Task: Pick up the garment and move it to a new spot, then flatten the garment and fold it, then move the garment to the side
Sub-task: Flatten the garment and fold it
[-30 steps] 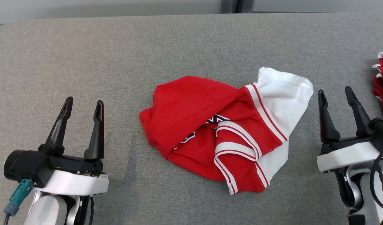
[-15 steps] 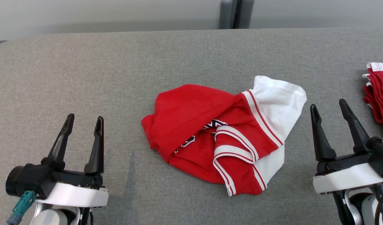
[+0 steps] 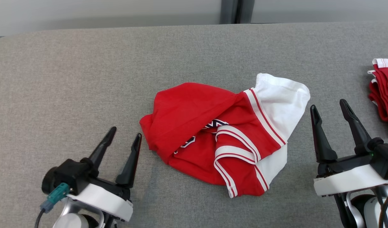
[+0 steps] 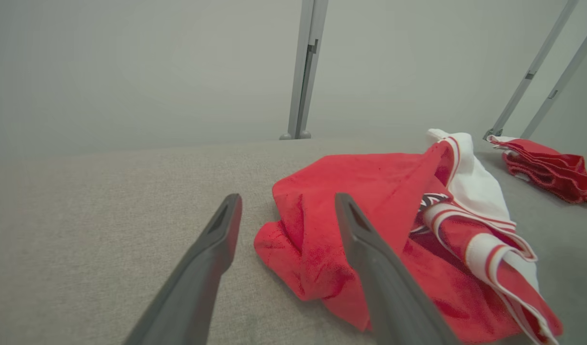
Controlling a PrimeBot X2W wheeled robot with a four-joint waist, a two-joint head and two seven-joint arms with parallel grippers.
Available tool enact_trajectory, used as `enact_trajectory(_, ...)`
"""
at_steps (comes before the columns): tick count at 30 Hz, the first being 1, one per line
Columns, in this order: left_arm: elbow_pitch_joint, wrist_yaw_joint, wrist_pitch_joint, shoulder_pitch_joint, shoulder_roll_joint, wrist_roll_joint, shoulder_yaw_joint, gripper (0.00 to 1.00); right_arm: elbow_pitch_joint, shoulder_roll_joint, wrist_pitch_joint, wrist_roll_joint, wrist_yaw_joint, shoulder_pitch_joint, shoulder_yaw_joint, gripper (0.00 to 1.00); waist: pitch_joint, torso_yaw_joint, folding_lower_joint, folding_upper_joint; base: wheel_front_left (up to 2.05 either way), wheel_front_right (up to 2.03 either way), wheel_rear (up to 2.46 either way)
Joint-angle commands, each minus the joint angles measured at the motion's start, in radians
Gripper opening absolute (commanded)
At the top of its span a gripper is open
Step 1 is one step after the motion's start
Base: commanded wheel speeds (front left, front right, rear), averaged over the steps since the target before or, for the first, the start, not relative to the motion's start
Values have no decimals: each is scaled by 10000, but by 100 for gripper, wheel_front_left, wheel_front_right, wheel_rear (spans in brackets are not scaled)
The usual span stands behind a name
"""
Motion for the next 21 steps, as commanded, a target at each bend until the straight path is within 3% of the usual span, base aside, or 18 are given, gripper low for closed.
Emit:
enact_trajectory(1,180,-131,142,-96,40,-151,-113,100,-78,-5,16,7,3,-107,37,100,103,-103,0,-1,0,0,0)
enact_trajectory(8,1436,-630,532,-491,80,-650,-877,100,-7,25,-168,100,3,-311,14,100,451,-396,0,-1,0,0,0)
enact_trajectory(15,2397,-760,232,-1216,218,-847,-1364,98,145,39,-301,213,3,-387,64,100,596,-594,0,-1,0,0,0)
enact_trajectory(17,2445,-776,102,-1330,336,-842,-1422,15,193,41,-330,266,3,-344,28,100,597,-630,0,-1,0,0,0)
enact_trajectory(18,2399,-783,53,-1362,409,-855,-1457,0,208,43,-359,298,3,-313,8,100,597,-632,0,-1,0,0,0)
enact_trajectory(21,2021,-754,-123,-1502,649,-699,-1367,0,257,46,-406,420,3,-237,-57,100,594,-602,0,-1,0,0,0)
